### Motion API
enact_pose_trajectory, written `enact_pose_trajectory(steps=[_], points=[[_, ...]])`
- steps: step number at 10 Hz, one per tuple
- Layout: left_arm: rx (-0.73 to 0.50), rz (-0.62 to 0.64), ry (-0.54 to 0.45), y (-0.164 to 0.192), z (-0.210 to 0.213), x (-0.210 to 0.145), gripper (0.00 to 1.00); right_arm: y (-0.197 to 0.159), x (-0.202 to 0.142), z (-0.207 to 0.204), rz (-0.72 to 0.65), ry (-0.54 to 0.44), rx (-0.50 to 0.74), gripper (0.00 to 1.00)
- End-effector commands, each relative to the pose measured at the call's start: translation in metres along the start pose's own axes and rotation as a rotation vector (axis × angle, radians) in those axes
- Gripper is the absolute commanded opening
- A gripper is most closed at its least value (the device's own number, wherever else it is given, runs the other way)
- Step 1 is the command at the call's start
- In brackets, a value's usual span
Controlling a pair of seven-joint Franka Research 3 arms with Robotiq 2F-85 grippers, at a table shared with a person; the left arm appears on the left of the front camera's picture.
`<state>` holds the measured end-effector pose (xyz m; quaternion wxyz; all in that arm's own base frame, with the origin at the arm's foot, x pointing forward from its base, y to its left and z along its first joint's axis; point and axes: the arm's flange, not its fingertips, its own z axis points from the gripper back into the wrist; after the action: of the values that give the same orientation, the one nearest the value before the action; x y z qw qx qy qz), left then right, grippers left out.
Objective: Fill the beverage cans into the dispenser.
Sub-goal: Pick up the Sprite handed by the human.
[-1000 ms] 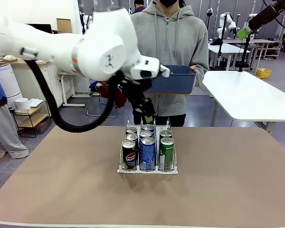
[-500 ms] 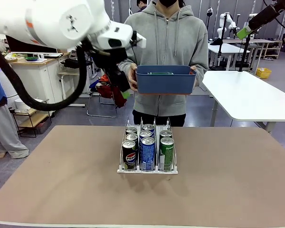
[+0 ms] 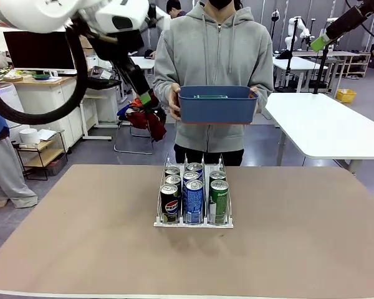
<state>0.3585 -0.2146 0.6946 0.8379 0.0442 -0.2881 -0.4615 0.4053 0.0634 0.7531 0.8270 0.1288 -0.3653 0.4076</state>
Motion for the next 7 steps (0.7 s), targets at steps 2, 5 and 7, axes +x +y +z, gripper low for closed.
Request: enact_pose_trajectory(steps=[2, 5, 7], points=[[-0.016, 0.070, -0.053, 0.013, 0.019, -0.009, 1.00, 0.001, 0.000, 0.000, 0.001, 0.002, 0.003, 1.00], [0.007, 0.025, -0.033, 0.008, 0.016, -0.004, 1.00, 0.001, 0.000, 0.000, 0.001, 0.002, 0.003, 1.00], [-0.163, 0.053, -0.142, 0.021, 0.018, -0.002, 1.00, 0.001, 0.000, 0.000, 0.001, 0.002, 0.003, 1.00]])
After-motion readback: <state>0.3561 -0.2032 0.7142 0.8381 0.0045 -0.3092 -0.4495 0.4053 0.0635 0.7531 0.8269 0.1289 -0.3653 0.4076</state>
